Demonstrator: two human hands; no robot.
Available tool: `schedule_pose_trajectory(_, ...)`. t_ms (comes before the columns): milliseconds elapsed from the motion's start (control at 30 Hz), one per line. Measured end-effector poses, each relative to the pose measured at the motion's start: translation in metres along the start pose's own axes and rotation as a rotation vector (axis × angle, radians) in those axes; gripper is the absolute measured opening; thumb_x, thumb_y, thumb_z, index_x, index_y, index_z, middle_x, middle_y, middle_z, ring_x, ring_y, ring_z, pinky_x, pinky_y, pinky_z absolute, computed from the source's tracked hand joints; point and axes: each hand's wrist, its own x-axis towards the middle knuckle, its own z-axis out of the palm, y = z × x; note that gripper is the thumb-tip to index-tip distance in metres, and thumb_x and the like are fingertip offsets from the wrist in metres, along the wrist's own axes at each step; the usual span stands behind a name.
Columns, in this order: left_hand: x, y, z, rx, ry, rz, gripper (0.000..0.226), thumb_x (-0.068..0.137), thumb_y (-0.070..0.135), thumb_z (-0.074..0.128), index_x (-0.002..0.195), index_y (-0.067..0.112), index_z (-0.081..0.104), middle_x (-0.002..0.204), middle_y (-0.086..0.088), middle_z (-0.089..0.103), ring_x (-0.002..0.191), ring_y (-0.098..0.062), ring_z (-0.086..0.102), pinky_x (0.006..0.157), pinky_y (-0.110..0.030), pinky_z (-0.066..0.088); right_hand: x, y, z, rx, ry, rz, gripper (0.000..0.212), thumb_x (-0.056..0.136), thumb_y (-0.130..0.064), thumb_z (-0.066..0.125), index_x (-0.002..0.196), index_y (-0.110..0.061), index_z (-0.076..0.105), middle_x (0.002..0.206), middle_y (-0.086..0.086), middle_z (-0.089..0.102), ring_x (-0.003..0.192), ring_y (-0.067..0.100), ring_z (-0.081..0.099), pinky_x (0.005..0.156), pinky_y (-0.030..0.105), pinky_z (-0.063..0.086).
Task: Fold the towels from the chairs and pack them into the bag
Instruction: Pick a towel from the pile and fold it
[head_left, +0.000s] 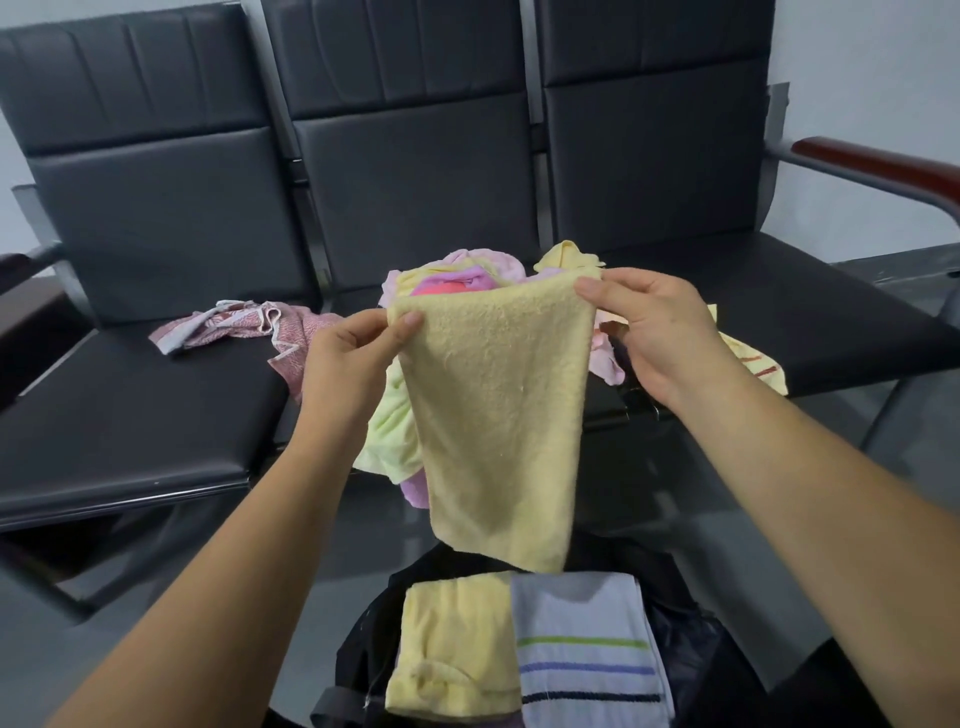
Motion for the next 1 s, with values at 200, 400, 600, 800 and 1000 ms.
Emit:
schedule_pose_trajectory(200, -0.004, 0.006, 0.003, -0.155, -0.024, -0.028, 0.018, 0.094, 0.026, 0.07, 0.102, 0.011, 0.075, 0.097, 0.0, 0.075, 0.094, -0.012, 0.068, 0.09, -0.029, 0.055, -0.012, -0.007, 0.006, -0.013, -0.05, -0.076, 0.016, 0.096, -0.011, 0.069, 0.108, -0.001, 0.07, 0.11, 0.022, 0.074, 0.061, 0.016, 0.066, 0.044, 0.018, 0.045)
schedule_pose_trajectory(400, -0.014, 0.015, 0.017, -0.108, -0.171, 0.052, 0.012, 0.099, 0.018, 0.063, 0.108, 0.017, 0.071, 0.09, -0.003, 0.077, 0.082, -0.014, 0.07, 0.071, -0.026, 0.056, -0.029, -0.005, 0.027, -0.303, -0.389, -0.114, 0.066, 0.084, -0.015, 0.084, 0.134, -0.046, 0.053, 0.125, -0.006, 0.07, 0.109, 0.008, 0.07, 0.083, 0.022, 0.057)
schedule_pose_trajectory(600, -0.017, 0.013, 0.023, -0.099, -0.279, 0.036, 0.015, 0.097, 0.017, 0.067, 0.111, 0.019, 0.064, 0.095, -0.014, 0.076, 0.084, -0.025, 0.071, 0.073, -0.038, 0.057, -0.036, 0.015, 0.048, -0.367, -0.338, -0.127, 0.085, 0.08, -0.008, 0.085, 0.151, -0.033, 0.044, 0.129, -0.018, 0.064, 0.123, 0.011, 0.062, 0.097, 0.02, 0.051)
schedule_pose_trajectory(800, -0.019, 0.006, 0.02, -0.166, -0.613, -0.365, 0.046, 0.08, 0.02, 0.08, 0.121, 0.01, 0.063, 0.11, -0.006, 0.077, 0.102, -0.021, 0.073, 0.088, -0.036, 0.059, -0.025, 0.001, 0.038, 0.229, -0.24, -0.019, 0.054, 0.085, 0.008, 0.073, 0.129, -0.02, 0.059, 0.114, 0.01, 0.072, 0.101, 0.027, 0.073, 0.081, 0.04, 0.061)
schedule_pose_trajectory(1000, -0.025, 0.0, 0.029, -0.361, -0.496, -0.413, 0.029, 0.084, 0.013, 0.071, 0.113, 0.009, 0.072, 0.11, -0.012, 0.075, 0.096, -0.022, 0.074, 0.078, -0.03, 0.06, -0.009, 0.004, 0.018, 0.2, -0.08, 0.124, 0.041, 0.092, -0.012, 0.074, 0.131, -0.006, 0.062, 0.125, 0.017, 0.071, 0.112, 0.03, 0.072, 0.095, 0.045, 0.059)
